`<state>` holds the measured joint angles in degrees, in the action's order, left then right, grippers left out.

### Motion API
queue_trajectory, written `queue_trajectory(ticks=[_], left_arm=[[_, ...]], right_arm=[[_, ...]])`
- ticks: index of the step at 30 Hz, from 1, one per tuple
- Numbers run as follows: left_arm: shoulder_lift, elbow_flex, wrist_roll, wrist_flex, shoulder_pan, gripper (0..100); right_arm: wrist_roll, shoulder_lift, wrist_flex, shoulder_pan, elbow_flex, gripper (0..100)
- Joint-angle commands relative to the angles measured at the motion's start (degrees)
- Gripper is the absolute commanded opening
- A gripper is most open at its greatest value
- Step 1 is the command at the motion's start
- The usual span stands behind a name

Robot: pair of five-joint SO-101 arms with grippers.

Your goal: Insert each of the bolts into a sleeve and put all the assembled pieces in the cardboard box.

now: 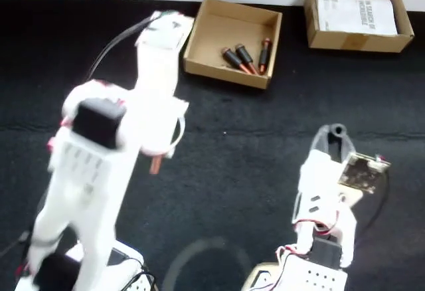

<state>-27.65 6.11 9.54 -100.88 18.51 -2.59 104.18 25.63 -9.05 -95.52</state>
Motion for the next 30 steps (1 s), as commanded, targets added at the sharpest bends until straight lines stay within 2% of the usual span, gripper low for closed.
queue_trajectory(ticks=[1, 5, 13, 17, 23, 27, 30], left_arm=[[-13.93, -7.78, -1.58, 5.01, -0.04, 1], [-27.82, -17.71, -3.52, 16.18, 0.04, 1], [-49.54, -46.64, -5.8, 47.56, 0.04, 1], [-54.11, -60.44, -5.63, 60.22, 0.04, 1], [-53.76, -74.07, -5.45, 78.07, 2.51, 1], [-48.04, -75.74, -4.57, 83.52, 6.99, 1], [-39.78, -72.22, 2.02, 86.95, 7.87, 1]], right_arm=[[-0.53, 0.66, 0.04, 5.58, -6.2, 0.7], [-0.26, 0.57, 4.53, 14.11, -6.02, 0.7], [-0.26, 0.4, 21.93, 33.8, 1.1, 0.7], [0.35, 0.4, 24.04, 34.95, 1.98, 0.7], [6.42, 0.48, 24.04, 35.03, 1.8, 0.7], [6.51, 0.48, 24.04, 35.12, 1.8, 0.7], [6.51, 0.48, 23.87, 35.21, 1.8, 0.7]])
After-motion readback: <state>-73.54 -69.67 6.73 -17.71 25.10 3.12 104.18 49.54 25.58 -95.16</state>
